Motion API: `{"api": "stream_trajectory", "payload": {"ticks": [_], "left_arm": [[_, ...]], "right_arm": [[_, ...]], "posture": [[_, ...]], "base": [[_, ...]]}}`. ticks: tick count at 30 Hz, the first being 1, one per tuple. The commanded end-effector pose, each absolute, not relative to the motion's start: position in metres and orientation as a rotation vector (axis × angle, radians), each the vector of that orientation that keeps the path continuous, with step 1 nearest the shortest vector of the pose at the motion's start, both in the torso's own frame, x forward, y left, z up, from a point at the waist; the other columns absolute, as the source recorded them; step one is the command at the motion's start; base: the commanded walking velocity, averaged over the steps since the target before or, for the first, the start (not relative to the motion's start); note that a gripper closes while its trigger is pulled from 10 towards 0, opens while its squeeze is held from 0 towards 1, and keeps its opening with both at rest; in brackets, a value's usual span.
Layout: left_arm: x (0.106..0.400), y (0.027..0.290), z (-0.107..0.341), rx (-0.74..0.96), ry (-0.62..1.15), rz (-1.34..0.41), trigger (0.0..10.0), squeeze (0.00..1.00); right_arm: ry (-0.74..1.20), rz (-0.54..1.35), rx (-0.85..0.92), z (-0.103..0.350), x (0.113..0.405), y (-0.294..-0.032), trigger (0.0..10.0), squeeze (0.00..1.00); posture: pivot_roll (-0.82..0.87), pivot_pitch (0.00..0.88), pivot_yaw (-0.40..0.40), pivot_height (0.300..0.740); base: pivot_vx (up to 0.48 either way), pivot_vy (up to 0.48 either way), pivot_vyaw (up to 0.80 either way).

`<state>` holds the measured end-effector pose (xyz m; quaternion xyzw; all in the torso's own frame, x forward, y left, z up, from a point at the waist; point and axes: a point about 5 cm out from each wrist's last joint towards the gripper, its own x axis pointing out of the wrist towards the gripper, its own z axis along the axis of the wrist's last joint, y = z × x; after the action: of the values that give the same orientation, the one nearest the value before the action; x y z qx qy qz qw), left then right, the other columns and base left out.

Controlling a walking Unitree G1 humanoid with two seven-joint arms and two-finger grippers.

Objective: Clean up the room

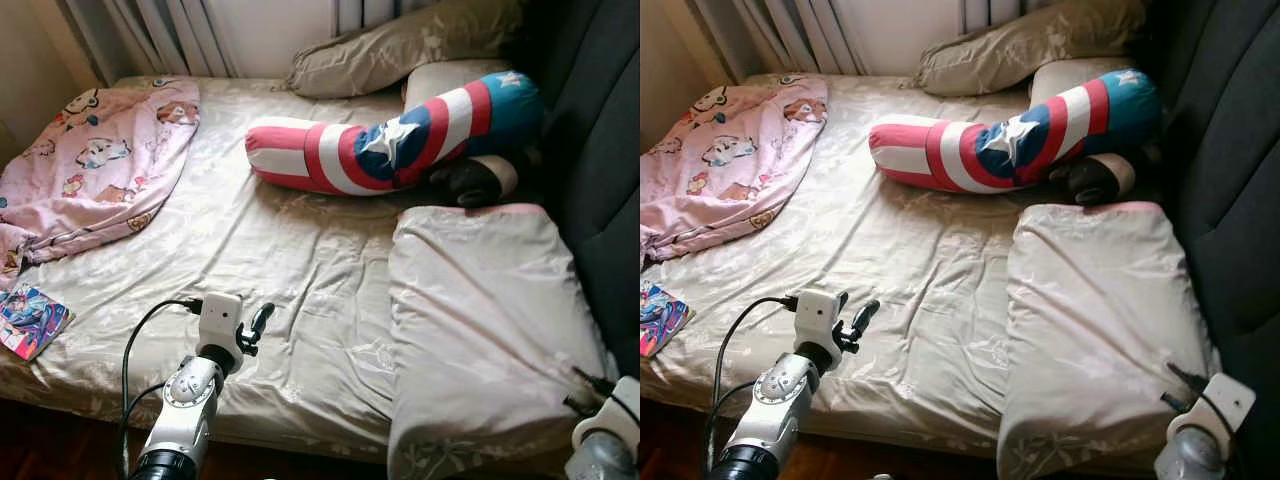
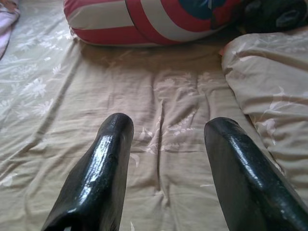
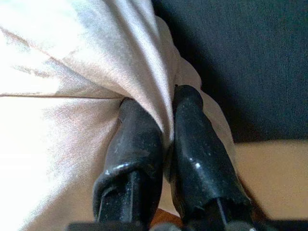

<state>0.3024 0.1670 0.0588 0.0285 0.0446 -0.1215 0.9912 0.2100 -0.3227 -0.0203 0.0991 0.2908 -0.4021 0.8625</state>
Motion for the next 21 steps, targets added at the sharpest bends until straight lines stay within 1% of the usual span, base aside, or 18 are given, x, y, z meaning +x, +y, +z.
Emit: {"api": "stream_trajectory", "payload": {"ticks": [1,5,9,12,15,21], "left_arm": [[0.3,0.171,0.055,0.07,0.099,-0.233,10.0,0.0],[0.298,0.174,0.051,0.073,0.109,-0.229,10.0,0.0],[0.298,0.172,0.05,0.066,0.112,-0.227,10.0,0.0],[0.298,0.169,0.049,0.062,0.114,-0.231,10.0,0.0],[0.298,0.167,0.049,0.058,0.11,-0.233,10.0,0.0],[0.297,0.166,0.047,0.059,0.114,-0.238,10.0,0.0]], "right_arm": [[0.644,-0.892,0.249,-0.028,0.198,-0.323,10.0,0.0],[0.608,-0.865,0.231,-0.026,0.201,-0.322,10.0,0.0],[0.575,-0.864,0.188,-0.017,0.207,-0.329,10.0,0.0],[0.555,-0.897,0.178,-0.012,0.207,-0.336,10.0,0.0],[0.563,-0.916,0.179,-0.013,0.205,-0.337,10.0,0.0],[0.596,-0.897,0.2,-0.021,0.201,-0.329,10.0,0.0]], "posture": [[0.05,0.091,0.015,0.74],[0.05,0.096,0.016,0.74],[0.05,0.096,0.013,0.74],[0.04,0.097,0.013,0.74],[0.04,0.097,0.013,0.74],[0.05,0.095,0.013,0.74]], "base": [[0.0,0.0,0.0],[0.0,0.0,0.0],[0.0,0.0,0.0],[0.0,0.0,0.0],[0.0,0.0,0.0],[0.0,0.0,0.0]]}}
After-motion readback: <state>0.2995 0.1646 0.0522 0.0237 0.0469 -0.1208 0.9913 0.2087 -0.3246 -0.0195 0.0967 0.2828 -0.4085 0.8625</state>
